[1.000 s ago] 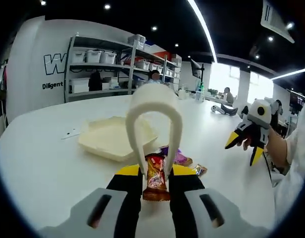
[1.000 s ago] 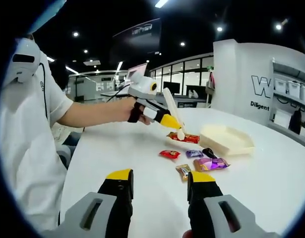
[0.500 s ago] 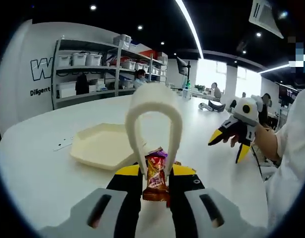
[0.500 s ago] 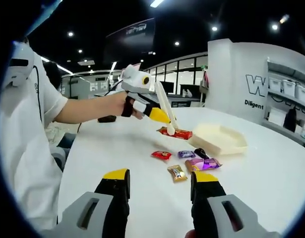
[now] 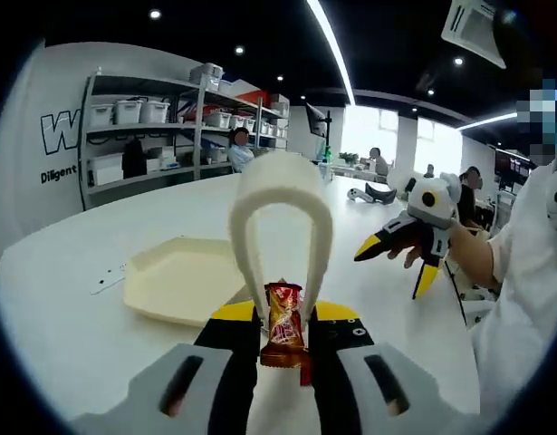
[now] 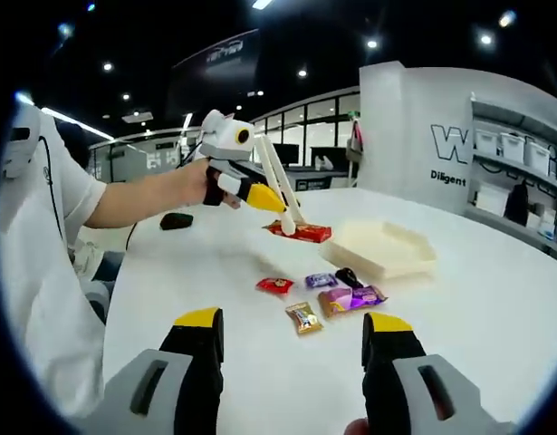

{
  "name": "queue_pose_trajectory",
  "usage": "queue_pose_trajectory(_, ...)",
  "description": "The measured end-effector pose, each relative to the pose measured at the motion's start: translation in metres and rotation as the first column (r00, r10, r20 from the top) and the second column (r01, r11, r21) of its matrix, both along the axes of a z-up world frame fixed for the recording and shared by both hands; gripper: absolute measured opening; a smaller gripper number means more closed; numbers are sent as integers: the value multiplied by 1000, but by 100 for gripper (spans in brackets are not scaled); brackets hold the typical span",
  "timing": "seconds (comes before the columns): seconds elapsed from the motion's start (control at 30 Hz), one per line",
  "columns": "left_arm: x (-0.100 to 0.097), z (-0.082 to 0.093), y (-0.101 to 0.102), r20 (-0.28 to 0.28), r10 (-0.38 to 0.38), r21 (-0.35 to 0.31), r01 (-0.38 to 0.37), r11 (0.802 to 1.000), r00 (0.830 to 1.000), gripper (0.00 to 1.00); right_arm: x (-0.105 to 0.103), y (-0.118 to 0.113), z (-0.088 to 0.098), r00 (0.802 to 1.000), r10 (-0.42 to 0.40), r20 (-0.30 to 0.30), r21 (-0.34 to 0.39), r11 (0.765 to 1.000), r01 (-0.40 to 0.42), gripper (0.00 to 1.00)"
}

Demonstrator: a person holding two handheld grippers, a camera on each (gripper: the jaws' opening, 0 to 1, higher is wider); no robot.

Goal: Place the target food into the container with the food tongs after gripping and lifting it, then release it inside without dropping or visibly crushing the food.

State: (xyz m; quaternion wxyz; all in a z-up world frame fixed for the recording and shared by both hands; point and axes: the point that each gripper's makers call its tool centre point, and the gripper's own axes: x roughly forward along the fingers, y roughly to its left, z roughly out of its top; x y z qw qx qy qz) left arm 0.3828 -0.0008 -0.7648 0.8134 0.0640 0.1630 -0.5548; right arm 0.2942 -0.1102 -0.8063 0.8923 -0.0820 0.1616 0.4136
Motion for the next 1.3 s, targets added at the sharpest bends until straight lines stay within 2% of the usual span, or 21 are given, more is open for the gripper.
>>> queue_pose_trajectory(0.27, 6, 7, -1, 11, -32, 15, 32, 999, 999, 19, 7, -4, 8, 999, -40, -18, 7, 999, 40, 63)
queue_pose_trajectory(0.67, 22, 15, -5, 14, -79, 31, 78, 996, 997, 19, 8, -2, 14, 999, -29, -26, -3, 1000, 29, 64)
queue_pose_trajectory(1.3, 63, 20, -24, 34, -169, 30, 168, 985, 985, 19, 13, -7, 21, 998, -45, -39, -1, 999, 45, 64)
